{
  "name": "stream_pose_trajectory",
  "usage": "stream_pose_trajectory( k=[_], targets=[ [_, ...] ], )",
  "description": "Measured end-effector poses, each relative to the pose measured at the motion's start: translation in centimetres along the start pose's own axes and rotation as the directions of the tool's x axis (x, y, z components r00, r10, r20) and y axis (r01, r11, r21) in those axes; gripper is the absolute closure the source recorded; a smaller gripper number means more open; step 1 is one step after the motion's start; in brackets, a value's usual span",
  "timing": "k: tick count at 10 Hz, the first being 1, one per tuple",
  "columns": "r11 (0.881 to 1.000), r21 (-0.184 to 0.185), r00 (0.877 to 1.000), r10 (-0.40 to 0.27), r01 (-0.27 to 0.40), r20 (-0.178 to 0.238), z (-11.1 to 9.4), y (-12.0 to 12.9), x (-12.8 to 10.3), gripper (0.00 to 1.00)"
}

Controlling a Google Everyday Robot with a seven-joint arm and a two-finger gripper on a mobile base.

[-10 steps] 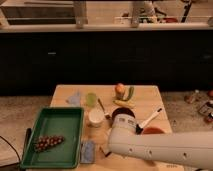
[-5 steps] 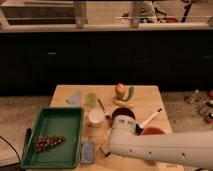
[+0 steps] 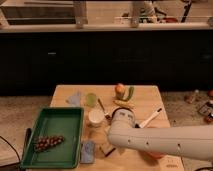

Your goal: Wipe table surface with eraser

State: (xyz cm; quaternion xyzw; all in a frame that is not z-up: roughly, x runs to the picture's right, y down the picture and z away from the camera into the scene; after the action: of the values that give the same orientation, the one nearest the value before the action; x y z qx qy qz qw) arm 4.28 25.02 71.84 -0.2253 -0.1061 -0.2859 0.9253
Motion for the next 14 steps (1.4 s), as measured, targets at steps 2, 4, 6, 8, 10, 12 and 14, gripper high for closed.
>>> stream_pose_trajectory(
  k=[2,4,6,8,10,12,14],
  targets=[
    [1.0,-0.012,1.0,0.002,-0.002,0.023,0.5,-0.4,-0.1,0.2],
    [1.0,-0.025,0.998,0.005,-0.003,0.06,1.3,-0.5,-0.2,0.2],
    [0.999,-0.029,0.993,0.02,-0.017,0.115,2.2,-0.6,-0.4,0.2],
    [0.999,-0.03,0.985,0.044,-0.04,0.164,3.3,-0.4,-0.1,0.2],
    [0.998,-0.032,0.977,0.064,-0.058,0.203,4.0,-0.2,0.1,0.2],
    [0.996,-0.035,0.97,0.085,-0.079,0.23,4.5,0.3,0.5,0.2],
    [0.995,-0.041,0.964,0.094,-0.087,0.248,5.1,0.6,0.5,0.2]
  ],
)
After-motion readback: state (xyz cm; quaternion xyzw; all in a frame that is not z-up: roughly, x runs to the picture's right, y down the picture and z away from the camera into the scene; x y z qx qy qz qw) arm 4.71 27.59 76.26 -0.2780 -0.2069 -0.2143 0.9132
